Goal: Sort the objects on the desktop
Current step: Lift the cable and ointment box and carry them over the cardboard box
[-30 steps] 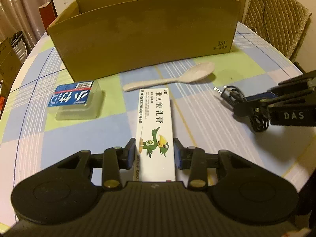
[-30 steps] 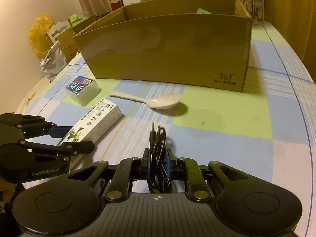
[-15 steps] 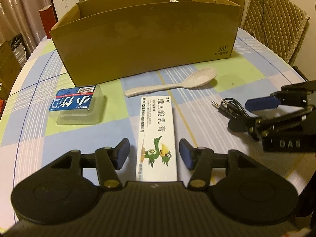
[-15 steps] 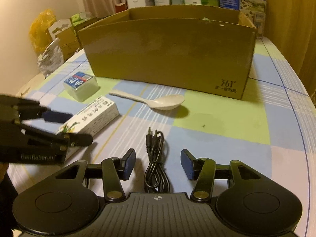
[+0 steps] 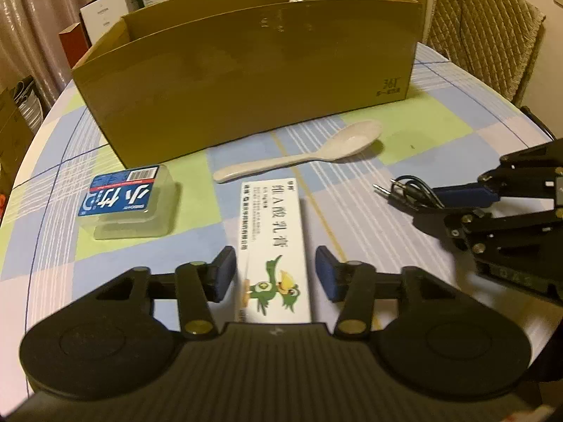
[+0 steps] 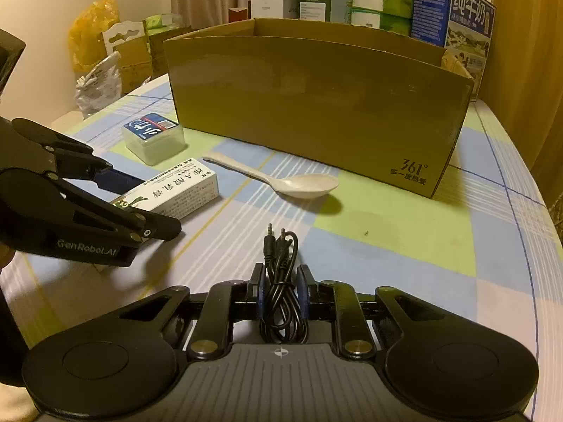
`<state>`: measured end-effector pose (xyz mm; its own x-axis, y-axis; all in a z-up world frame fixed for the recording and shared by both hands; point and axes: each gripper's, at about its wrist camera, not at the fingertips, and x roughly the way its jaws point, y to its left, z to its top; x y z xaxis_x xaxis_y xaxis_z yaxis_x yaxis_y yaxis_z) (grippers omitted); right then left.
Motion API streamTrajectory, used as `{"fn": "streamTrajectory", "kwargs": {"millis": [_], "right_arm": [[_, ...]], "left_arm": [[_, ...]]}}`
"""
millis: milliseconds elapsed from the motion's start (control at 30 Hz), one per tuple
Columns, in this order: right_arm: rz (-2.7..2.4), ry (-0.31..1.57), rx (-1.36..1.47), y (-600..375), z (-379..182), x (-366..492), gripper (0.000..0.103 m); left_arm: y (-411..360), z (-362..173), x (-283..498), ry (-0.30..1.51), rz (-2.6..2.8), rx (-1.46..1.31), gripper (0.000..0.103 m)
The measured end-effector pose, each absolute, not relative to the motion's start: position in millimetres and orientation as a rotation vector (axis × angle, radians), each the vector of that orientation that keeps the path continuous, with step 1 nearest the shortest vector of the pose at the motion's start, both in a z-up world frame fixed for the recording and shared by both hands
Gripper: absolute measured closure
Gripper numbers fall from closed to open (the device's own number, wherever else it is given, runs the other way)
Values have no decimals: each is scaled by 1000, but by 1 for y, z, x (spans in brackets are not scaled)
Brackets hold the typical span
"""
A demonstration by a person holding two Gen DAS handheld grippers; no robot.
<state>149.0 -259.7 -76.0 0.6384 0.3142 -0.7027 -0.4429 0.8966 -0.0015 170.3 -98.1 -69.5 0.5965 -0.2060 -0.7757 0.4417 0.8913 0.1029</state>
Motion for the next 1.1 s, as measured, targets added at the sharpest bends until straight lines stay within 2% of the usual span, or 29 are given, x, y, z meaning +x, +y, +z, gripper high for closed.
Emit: {"fn": "streamTrajectory", "kwargs": {"millis": [67,133,567,1100], "right_arm": [[429,767,-172,-260,-76,149,88],[429,768,-175,-259,-75,148,88],[411,769,-129,-263,-57,130,91],[371,695,-65,-263,9,133,91]], "left_arm": [[-101,-69,168,852,-386,310,69],[-103,-69,167,853,-383,317,70],[-100,-46,152,840,-386,299,70],[-91,13,152,796,-339,262,70]]}}
